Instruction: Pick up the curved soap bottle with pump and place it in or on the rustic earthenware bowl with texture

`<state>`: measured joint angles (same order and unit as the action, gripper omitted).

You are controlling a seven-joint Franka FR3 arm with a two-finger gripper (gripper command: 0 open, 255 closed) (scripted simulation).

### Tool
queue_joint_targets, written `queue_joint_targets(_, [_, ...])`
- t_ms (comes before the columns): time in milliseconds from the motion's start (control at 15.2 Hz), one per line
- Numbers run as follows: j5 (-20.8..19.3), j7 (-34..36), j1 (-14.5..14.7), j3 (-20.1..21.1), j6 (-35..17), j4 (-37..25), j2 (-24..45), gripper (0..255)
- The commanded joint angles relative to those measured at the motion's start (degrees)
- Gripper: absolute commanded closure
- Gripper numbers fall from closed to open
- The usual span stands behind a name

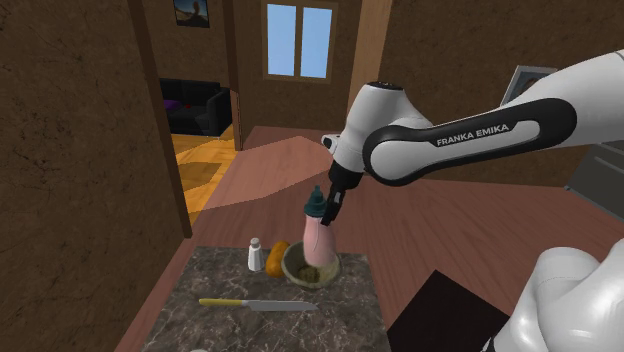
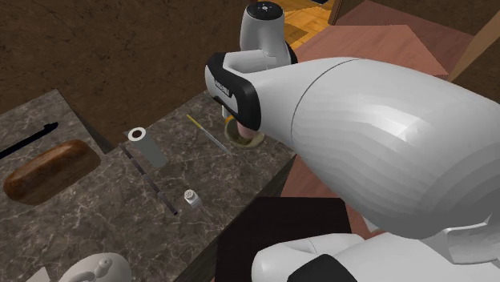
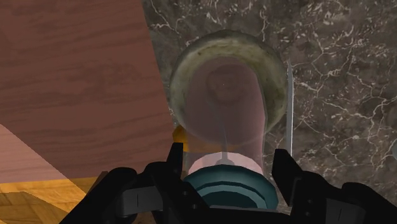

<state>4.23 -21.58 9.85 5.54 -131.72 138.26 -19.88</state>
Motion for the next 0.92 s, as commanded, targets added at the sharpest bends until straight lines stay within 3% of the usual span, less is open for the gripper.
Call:
queue_joint_targets(0, [0.0, 0.0, 0.0, 0.0, -0.03, -0.01, -0.01, 255])
queue_joint_targets(66, [0.0, 0.0, 0.0, 0.0, -0.03, -0.01, -0.01, 255])
queue_joint_targets(132, [0.0, 0.0, 0.0, 0.0, -0.03, -0.01, -0.01, 0])
queue_joint_targets(462, [0.0, 0.0, 0.0, 0.0, -0.03, -0.01, -0.01, 0])
queue_joint_targets(726, [-0.04, -0.07, -0.05, -0.44, 7.69, -3.65, -4.08, 0])
queue_joint_targets(858, [-0.04, -0.07, -0.05, -0.44, 7.69, -3.65, -4.08, 0])
